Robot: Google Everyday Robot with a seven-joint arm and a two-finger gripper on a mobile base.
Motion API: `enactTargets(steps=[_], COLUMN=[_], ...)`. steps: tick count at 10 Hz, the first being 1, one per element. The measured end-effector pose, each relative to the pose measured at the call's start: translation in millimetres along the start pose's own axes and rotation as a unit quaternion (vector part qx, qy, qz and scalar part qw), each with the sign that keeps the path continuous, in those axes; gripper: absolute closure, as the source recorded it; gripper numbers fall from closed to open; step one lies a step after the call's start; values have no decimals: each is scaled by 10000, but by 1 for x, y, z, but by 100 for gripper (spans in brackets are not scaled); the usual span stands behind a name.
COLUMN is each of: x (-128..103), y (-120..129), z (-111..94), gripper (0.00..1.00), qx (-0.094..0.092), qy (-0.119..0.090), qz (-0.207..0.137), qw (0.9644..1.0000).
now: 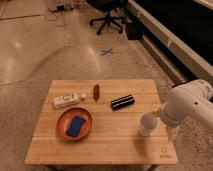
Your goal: Pick up the ceramic cup
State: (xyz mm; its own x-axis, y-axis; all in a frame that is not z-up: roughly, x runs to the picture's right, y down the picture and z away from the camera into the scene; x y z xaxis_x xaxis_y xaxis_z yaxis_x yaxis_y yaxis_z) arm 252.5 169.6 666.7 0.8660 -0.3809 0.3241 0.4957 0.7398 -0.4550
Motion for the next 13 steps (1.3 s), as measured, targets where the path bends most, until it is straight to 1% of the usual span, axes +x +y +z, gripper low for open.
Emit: enactTargets(steps=[2, 5, 8, 9, 10, 12, 13], x=[2, 6, 5, 6, 9, 15, 18], y=[3, 7, 1, -2, -5, -6, -9], z=[16, 43, 68, 77, 87, 97, 100], gripper=[20, 20, 20, 25, 36, 53, 67], qx=[-79, -210, -329, -367, -404, -434, -422], qy=[-27, -123, -208, -218, -227, -255, -289], qz=[-40, 69, 112, 155, 234, 404, 512], qw=[10000, 9997, 9992, 9990, 9987, 9979, 9974])
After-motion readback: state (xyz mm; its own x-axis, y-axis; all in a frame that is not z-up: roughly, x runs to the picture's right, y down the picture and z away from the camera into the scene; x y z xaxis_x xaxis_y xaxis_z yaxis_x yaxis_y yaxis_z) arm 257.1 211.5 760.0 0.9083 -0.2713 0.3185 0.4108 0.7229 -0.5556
